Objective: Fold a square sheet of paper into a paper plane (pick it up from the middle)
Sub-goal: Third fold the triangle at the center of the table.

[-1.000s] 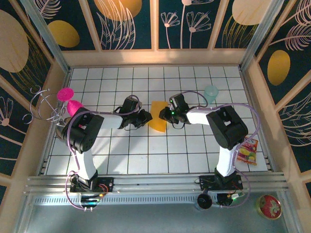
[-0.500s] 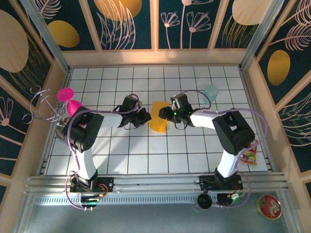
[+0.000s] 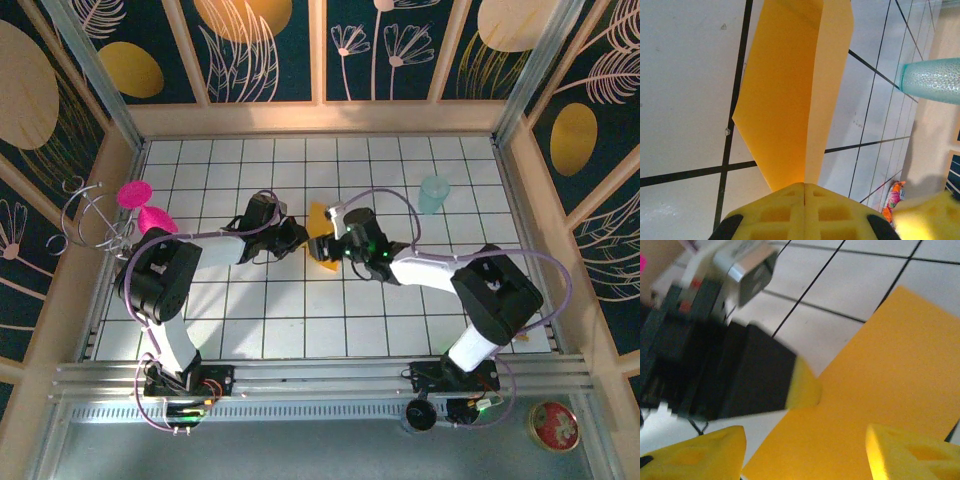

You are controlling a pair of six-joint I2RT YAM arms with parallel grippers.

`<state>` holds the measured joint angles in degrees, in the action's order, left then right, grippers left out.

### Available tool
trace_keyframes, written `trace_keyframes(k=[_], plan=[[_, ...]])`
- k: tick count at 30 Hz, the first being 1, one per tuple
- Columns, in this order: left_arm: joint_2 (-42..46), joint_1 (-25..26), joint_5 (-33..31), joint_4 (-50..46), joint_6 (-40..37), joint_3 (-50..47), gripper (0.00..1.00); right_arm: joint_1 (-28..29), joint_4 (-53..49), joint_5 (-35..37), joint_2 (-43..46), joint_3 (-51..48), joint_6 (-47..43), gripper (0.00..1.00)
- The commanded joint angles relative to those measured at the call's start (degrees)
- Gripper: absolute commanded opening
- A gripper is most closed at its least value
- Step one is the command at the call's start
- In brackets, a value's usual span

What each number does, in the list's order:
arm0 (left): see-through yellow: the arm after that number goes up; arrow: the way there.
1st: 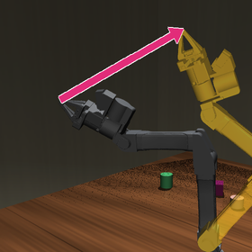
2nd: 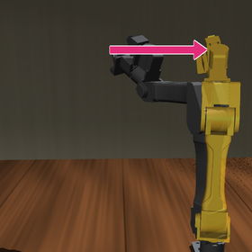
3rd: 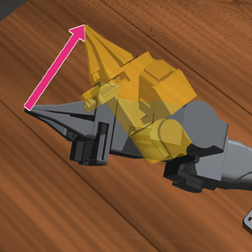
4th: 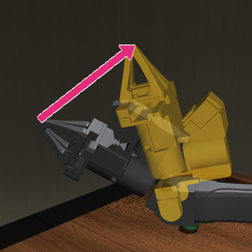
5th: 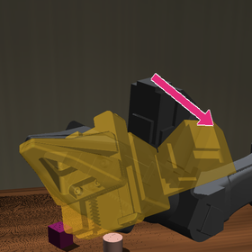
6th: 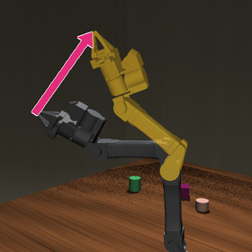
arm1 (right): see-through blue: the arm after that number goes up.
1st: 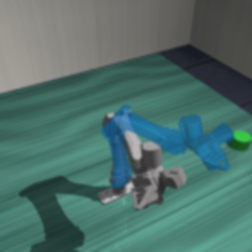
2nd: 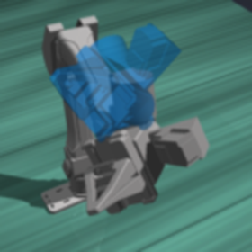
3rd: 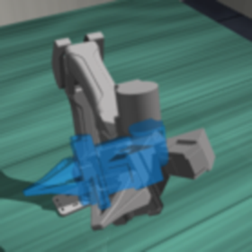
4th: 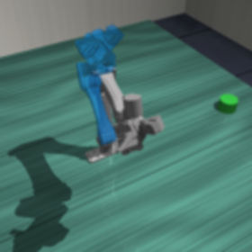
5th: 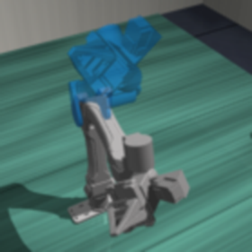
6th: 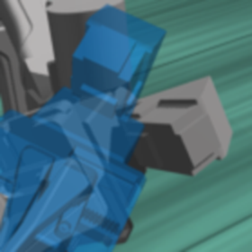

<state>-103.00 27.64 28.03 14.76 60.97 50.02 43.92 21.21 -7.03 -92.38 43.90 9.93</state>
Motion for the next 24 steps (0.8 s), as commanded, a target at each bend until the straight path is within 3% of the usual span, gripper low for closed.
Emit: trace_keyframes(k=[1,8,14,18,24], plan=[[1.38,-0.39,0.02,-0.34,0.56,0.51,0.00,3.80,2.65,6.58,1.35,-1.83,-8.08,0.64],[1.62,-0.47,0.09,-1.00,0.20,0.88,0.00,8.48,2.89,16.92,-3.92,-1.28,-12.82,0.62],[1.89,-0.48,0.00,-1.40,0.10,1.15,0.00,8.81,6.03,22.01,-5.62,-2.05,-14.06,0.58],[1.79,-0.48,-0.01,-1.40,0.16,1.13,0.00,8.82,7.69,22.02,-4.22,-3.24,-14.86,0.53],[1.59,-0.48,0.04,-1.58,0.20,1.57,0.00,8.86,7.19,18.83,-3.16,-3.56,-16.76,0.36]])
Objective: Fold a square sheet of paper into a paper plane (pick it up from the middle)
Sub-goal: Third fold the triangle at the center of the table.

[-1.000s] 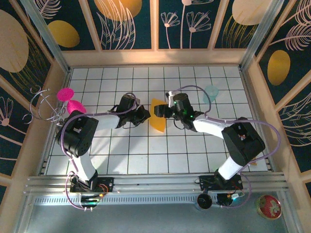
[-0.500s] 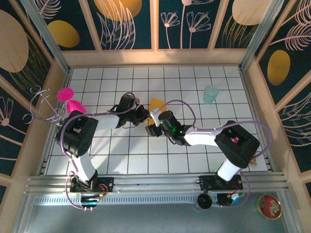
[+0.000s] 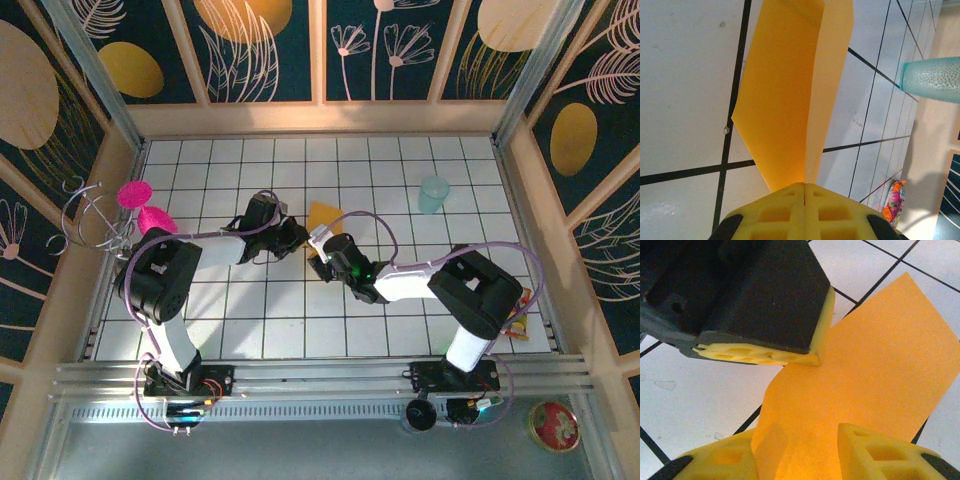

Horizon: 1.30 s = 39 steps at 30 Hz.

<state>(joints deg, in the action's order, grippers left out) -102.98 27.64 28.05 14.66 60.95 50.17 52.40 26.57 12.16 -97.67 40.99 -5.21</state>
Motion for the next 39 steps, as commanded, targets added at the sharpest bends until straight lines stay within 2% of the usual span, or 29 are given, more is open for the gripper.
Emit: trace_keyframes(k=[1,8,13,15,22,25,30,39], plan=[[1.55,-0.47,-0.05,-1.50,0.21,1.42,0.00,0.33,1.82,-0.62,2.22,-0.65,-1.73,0.35],[2.20,-0.46,-0.08,-1.61,0.57,0.98,0.01,0.33,1.82,-2.13,2.21,-0.48,-1.73,0.15],[3.28,-0.78,-1.29,-2.28,0.42,0.71,0.14,-0.14,1.17,-5.74,2.09,-0.31,-1.13,0.01],[3.95,-1.41,-2.75,-3.65,-0.47,0.88,0.23,-0.81,0.79,-9.21,2.19,-0.39,-0.13,0.00],[6.08,-3.20,-8.01,-8.57,-5.09,4.21,0.36,-4.76,1.88,-24.48,2.34,-1.82,5.56,0.00],[5.11,-3.20,-6.02,-6.97,-5.50,5.19,0.36,-5.51,3.29,-28.72,2.41,-2.53,7.33,0.00],[-1.93,-2.60,-1.78,-4.37,-5.30,9.47,0.31,-6.41,5.11,-32.86,2.74,-3.46,9.40,0.00],[-11.41,-1.03,-1.72,-7.90,-8.45,15.98,0.21,-7.73,5.95,-34.18,2.20,-3.85,11.30,0.00]])
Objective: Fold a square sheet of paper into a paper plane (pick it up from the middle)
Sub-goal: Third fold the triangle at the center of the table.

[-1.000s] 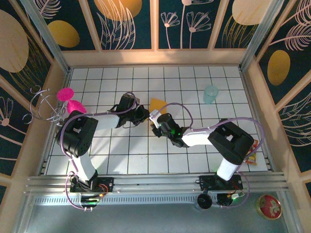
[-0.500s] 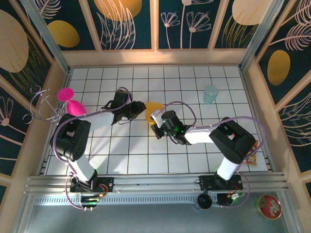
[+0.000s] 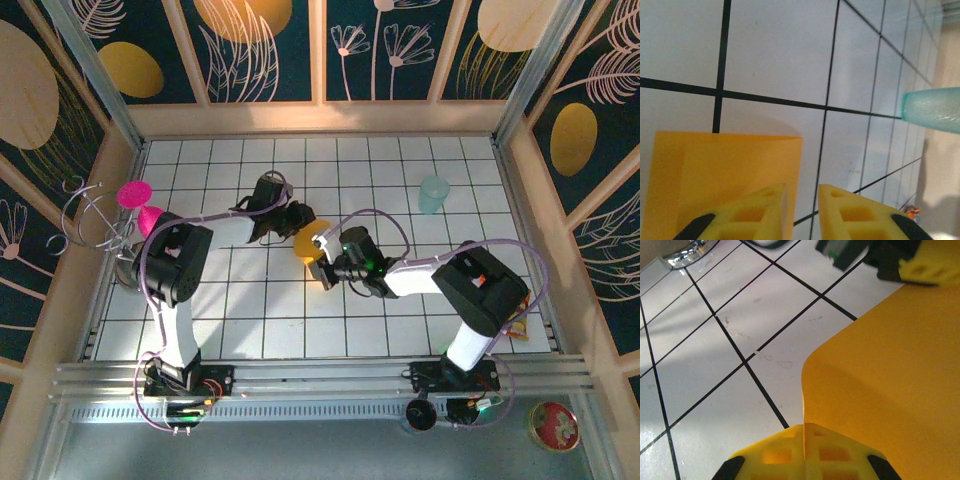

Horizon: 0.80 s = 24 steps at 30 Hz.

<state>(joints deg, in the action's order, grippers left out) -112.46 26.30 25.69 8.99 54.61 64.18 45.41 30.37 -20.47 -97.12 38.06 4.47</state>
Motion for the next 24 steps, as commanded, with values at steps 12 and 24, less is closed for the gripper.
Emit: trace_keyframes(k=[12,24], plan=[[-6.87,0.33,-3.11,-7.71,-5.02,2.31,0.14,-2.25,-0.80,1.91,-0.30,0.08,7.36,0.00],[-6.91,0.28,-2.78,-6.98,-5.19,1.12,0.10,-3.22,-4.30,8.08,-2.49,2.67,11.59,0.00]])
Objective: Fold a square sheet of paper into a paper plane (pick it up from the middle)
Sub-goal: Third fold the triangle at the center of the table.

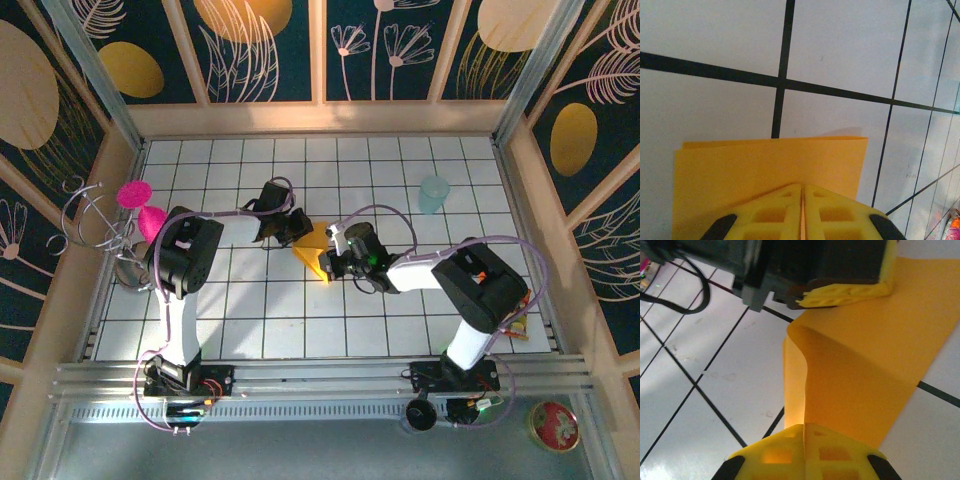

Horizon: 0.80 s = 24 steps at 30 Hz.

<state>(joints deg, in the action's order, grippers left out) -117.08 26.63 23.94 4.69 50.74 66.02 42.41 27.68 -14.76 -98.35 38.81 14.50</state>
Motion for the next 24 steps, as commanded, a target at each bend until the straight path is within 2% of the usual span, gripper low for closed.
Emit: trace_keyframes(k=[1,24], plan=[[-2.19,-0.02,-0.94,-2.67,-1.35,-0.72,0.10,-0.23,-1.70,2.33,-1.49,2.13,1.55,0.00],[-0.06,-0.03,0.62,-1.96,-1.17,-0.33,0.10,-0.67,-4.43,-1.47,-4.24,4.27,1.85,0.00]])
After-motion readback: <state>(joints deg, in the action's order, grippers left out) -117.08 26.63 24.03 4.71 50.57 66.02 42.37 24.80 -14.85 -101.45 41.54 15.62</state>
